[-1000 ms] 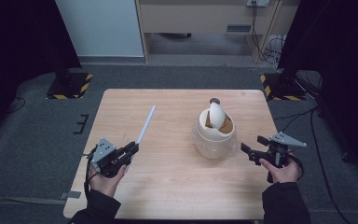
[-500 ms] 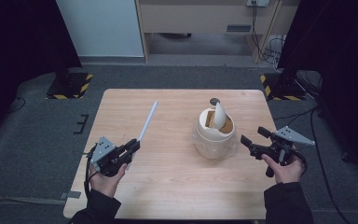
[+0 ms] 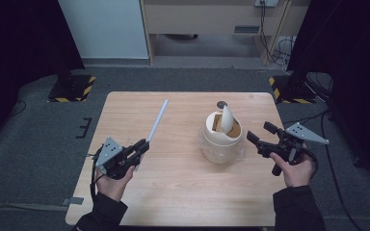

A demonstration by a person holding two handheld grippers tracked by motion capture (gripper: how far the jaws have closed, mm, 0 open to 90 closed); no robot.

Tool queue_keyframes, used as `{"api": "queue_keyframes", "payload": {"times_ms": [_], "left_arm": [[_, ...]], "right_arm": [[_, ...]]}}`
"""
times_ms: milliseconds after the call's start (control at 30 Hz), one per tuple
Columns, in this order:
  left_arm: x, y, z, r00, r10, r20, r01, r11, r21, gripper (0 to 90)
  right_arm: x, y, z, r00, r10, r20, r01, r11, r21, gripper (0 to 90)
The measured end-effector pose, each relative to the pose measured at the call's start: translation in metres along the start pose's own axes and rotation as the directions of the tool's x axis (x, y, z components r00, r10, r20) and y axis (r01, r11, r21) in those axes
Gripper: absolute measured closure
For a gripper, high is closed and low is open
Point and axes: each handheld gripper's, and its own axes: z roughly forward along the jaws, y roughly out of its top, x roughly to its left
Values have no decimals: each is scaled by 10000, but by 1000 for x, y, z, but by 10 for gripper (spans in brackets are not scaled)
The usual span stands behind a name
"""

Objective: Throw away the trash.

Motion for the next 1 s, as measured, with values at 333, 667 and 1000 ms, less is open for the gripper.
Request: {"api": "queue_keyframes", "payload": {"times_ms": [333, 667, 1000], "left_arm": [[-13, 11, 5, 9992, 309, 237, -302, 9991, -296, 788], [-27, 16, 13, 9967, 593, 547, -569, 9974, -442, 788], [-44, 18, 27, 9914, 752, 1074, -709, 9965, -433, 788]], "right_arm": [[22, 19, 13, 9977, -269, -630, 251, 9993, -287, 171], [40, 28, 28, 9924, -443, -1150, 403, 9985, -368, 176], [55, 37, 38, 9850, -536, -1638, 471, 9980, -432, 188]]}}
